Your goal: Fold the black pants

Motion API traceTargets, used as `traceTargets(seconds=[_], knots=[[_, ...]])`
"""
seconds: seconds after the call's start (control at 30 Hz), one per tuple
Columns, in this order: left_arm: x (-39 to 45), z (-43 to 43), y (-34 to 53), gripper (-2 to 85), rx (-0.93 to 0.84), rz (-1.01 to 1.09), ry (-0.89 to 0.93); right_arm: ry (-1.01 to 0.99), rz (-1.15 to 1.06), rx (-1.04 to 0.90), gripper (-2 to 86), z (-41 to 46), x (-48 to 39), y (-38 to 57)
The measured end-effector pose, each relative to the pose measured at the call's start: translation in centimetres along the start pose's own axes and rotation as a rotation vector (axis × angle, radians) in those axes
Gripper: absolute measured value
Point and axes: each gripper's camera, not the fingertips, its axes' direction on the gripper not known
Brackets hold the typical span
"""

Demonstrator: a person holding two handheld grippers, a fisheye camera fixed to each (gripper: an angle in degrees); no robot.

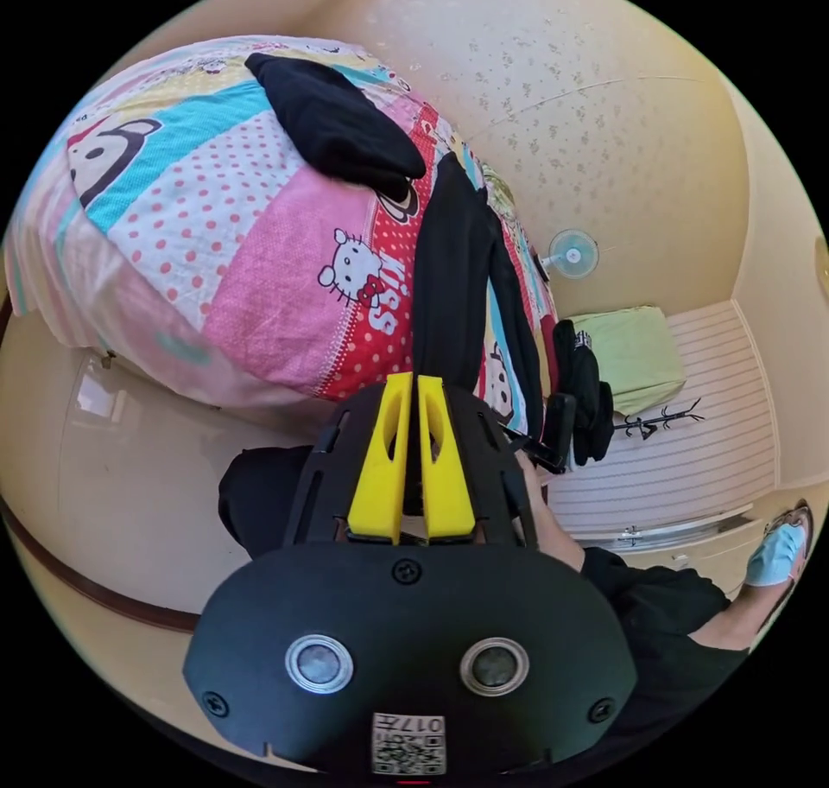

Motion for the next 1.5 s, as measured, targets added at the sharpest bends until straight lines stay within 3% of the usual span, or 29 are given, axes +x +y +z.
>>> traceTargets(seconds=[0.17, 0.27, 0.37, 0.43, 0.53, 0.63, 0.83, 1.0, 1.17, 1.37, 1.5], knots=[[0.8, -0.5, 1.1, -0.8, -0.101, 0.041, 0.184, -0.085, -0.042, 0.077, 3.2, -8.9, -0.4, 2.9], [0.8, 2.7, 3.1, -0.8, -0.178, 0.026, 0.119, -0.044, -0.056, 0.068, 3.1, -12.3, -0.7, 4.9], [-1.2, 5.2, 4.9, -0.8, -0.202, -0.081, 0.05, 0.187, -0.038, 0.018, 3.7, -12.7, 0.0, 6.9], [-1.5, 5.0, 5.8, -0.6, -0.182, -0.084, 0.058, 0.374, 0.007, 0.146, 5.0, -15.8, 0.6, 9.5], [0.1, 4.9, 7.0, 0.5, -0.179, -0.039, 0.006, 0.633, 0.107, 0.262, 9.4, -19.4, 1.1, 11.6], [3.2, 6.3, 7.5, 4.8, -0.242, 0.059, 0.025, 0.723, 0.174, 0.291, 12.1, -20.2, 1.8, 12.9], [8.9, 8.8, 7.4, 5.8, -0.319, 0.193, 0.142, 0.696, 0.239, 0.117, 7.8, -18.2, 3.2, 13.0], [12.6, 8.7, 7.1, 8.1, -0.335, 0.263, 0.179, 0.503, 0.239, 0.23, 3.8, -23.3, 2.4, 15.1], [17.3, 10.3, 5.3, 13.2, -0.354, 0.297, 0.397, 0.295, 0.241, 0.383, 3.1, -28.9, 1.1, 16.2], [23.0, 15.1, 2.2, 15.9, -0.442, 0.359, 0.355, 0.156, 0.138, 0.412, 2.8, -31.1, -2.0, 15.3], [23.2, 18.8, 0.8, 16.6, -0.513, 0.329, 0.334, 0.093, 0.023, 0.308, 2.9, -28.6, -4.0, 13.1]])
